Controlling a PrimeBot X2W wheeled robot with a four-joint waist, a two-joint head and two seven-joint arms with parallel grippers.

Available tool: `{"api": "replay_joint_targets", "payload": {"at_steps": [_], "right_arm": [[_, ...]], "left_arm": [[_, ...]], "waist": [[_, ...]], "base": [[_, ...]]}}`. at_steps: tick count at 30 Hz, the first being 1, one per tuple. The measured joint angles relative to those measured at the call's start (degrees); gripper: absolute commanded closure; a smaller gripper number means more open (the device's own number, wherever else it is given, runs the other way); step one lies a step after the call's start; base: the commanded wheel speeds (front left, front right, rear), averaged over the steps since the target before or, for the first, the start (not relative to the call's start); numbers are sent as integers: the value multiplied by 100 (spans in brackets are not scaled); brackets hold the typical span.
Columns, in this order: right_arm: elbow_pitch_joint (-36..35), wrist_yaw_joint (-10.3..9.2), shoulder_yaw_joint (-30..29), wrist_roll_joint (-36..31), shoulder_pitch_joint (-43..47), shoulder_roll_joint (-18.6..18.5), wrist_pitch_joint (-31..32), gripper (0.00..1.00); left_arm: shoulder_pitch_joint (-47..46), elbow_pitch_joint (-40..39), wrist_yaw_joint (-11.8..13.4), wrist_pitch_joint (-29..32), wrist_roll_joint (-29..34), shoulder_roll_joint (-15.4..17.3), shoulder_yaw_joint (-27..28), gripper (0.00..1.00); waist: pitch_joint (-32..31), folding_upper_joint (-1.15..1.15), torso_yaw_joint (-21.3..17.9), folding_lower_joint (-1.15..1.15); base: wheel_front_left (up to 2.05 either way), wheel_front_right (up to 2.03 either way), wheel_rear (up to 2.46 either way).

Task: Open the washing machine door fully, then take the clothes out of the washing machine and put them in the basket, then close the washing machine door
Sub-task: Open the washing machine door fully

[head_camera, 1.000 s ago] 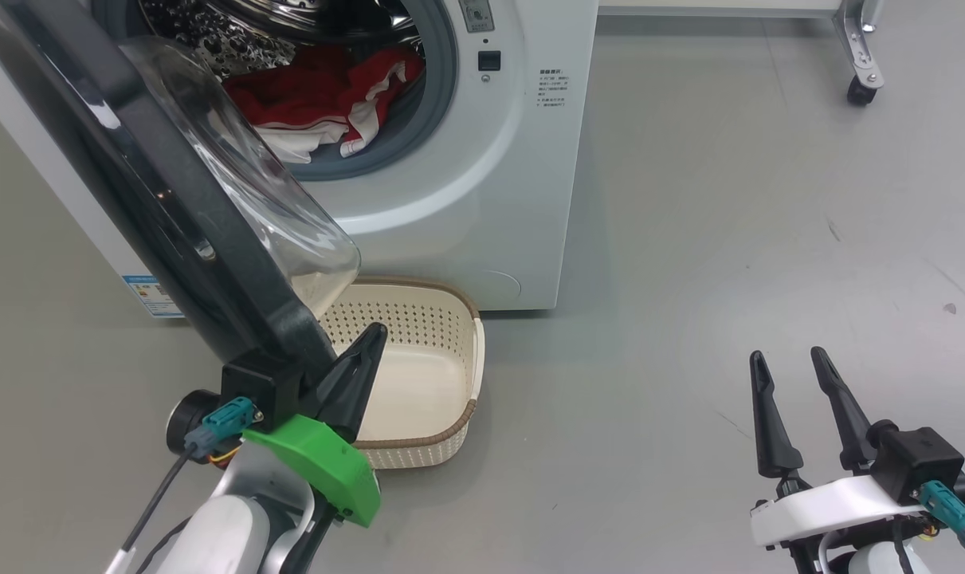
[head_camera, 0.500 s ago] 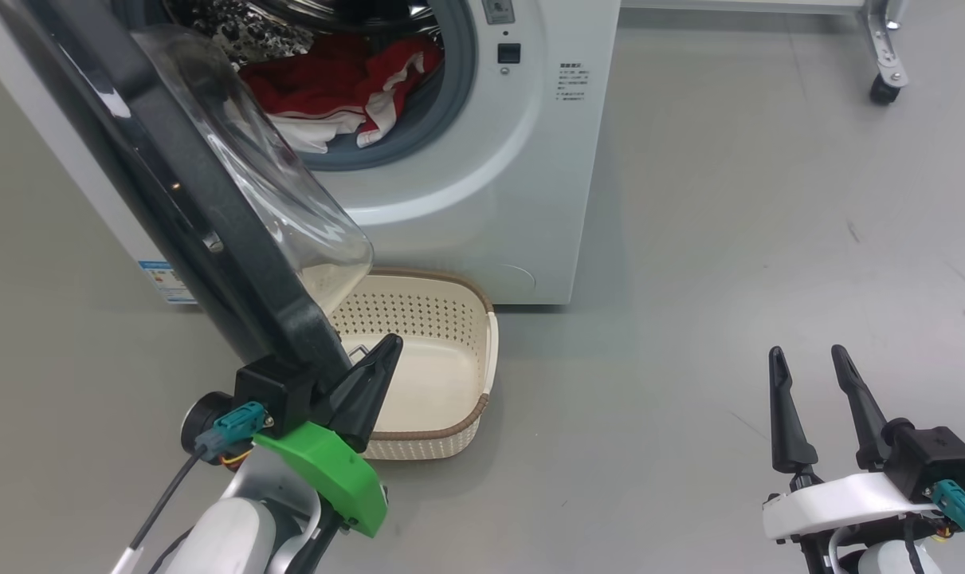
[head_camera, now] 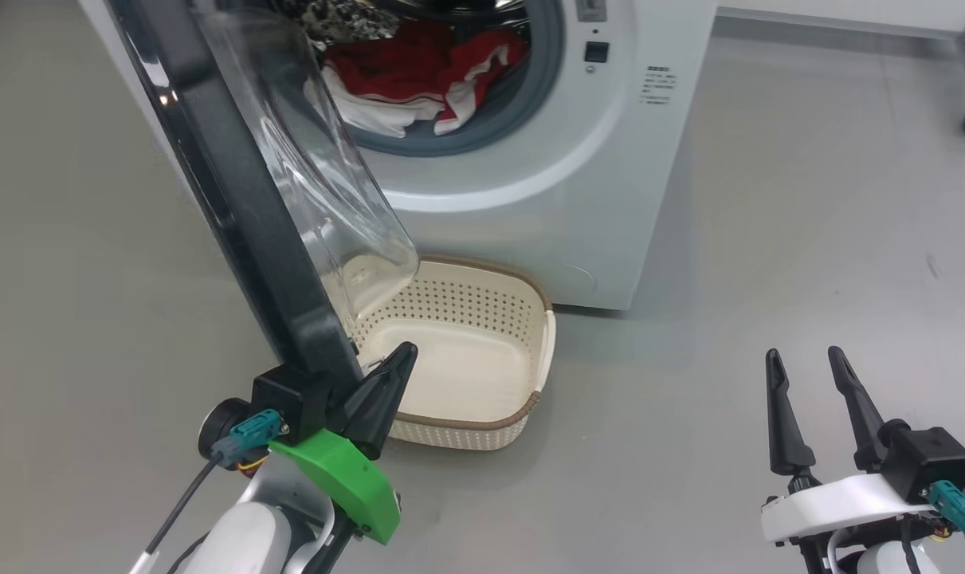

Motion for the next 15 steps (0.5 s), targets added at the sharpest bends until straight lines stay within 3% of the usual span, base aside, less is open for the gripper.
{"api": "replay_joint_targets", "payload": {"at_steps": [15], "right_arm": [[118, 68, 59, -62, -1, 5, 0, 0]], "left_arm": [[2, 176, 1, -176, -8, -3, 29, 100]], "waist": [[-27, 0, 836, 0]], "base": [[0, 0, 0]]}}
